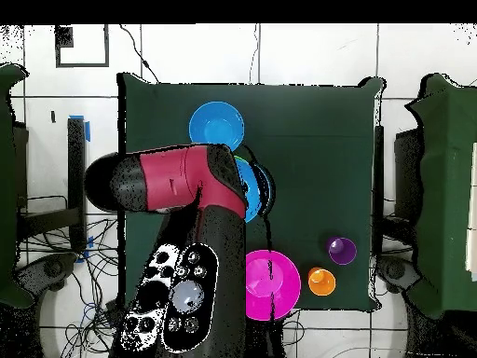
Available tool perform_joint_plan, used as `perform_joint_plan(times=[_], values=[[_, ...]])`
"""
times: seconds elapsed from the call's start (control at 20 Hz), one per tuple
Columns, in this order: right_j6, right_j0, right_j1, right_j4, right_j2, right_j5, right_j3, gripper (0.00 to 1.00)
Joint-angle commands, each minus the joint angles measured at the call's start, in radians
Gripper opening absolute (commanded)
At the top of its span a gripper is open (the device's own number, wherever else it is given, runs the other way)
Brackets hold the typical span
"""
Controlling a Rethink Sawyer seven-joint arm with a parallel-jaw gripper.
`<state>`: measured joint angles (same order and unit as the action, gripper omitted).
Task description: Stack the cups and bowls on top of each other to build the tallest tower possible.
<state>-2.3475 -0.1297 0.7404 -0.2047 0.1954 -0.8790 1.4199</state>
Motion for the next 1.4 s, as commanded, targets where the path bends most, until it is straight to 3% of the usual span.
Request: perform_joint_plan(times=[0.05,0.15,0.25,0.3,0.4,0.5,0.85,1.15,1.2,1.4], values=[[0.058,0.081,0.003,0.013,-0.058,-0.138,0.000,1.00],[0.056,0.079,0.020,0.018,-0.057,-0.134,0.020,1.00],[0.058,0.094,-0.060,0.015,-0.080,-0.167,-0.094,1.00],[0.046,0.071,-0.041,0.014,-0.078,-0.173,-0.075,1.00],[0.072,0.099,-0.038,0.004,-0.078,-0.160,-0.060,1.00],[0.044,0.064,-0.013,0.006,-0.079,-0.160,-0.028,1.00],[0.023,0.053,0.015,0.014,-0.082,-0.152,0.015,1.00],[0.033,0.074,0.008,0.053,-0.109,-0.244,-0.057,1.00],[0.031,0.066,0.040,0.051,-0.096,-0.224,0.000,1.00],[0.071,0.095,0.074,0.030,-0.065,-0.274,-0.002,1.00]])
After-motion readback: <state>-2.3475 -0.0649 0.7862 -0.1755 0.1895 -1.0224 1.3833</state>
